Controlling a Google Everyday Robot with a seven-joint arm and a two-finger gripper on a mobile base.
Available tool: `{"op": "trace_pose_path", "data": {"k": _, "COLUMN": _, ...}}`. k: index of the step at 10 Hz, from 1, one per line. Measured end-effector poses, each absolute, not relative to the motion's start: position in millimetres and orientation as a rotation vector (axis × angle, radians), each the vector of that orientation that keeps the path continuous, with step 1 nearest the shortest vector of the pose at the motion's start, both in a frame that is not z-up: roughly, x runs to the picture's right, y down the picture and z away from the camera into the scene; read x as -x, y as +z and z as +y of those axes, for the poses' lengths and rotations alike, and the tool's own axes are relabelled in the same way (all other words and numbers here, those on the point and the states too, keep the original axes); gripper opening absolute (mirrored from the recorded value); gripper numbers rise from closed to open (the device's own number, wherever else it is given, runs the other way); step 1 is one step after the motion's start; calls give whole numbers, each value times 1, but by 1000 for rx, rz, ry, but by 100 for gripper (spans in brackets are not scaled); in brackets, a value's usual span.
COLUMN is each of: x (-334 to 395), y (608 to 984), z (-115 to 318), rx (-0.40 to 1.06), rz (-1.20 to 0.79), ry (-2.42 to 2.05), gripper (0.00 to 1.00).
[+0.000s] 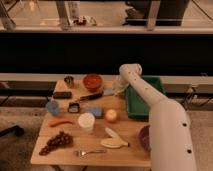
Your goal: Place towel in plastic cup
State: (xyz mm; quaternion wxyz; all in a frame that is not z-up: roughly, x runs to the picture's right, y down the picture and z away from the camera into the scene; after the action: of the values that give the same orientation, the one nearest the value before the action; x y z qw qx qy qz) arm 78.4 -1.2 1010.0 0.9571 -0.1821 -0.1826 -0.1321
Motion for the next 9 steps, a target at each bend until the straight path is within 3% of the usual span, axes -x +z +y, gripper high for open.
{"op": "trace_pose_path", "data": {"k": 2, "x": -74, "y": 1017, "z": 2, "rx": 396, "rz": -385, "ry": -276, "gripper": 6}}
{"op": "trace_pose_path", "data": {"k": 9, "x": -74, "y": 1024, "z": 7, "rx": 466, "rz": -378, "ry": -301, "gripper": 5}}
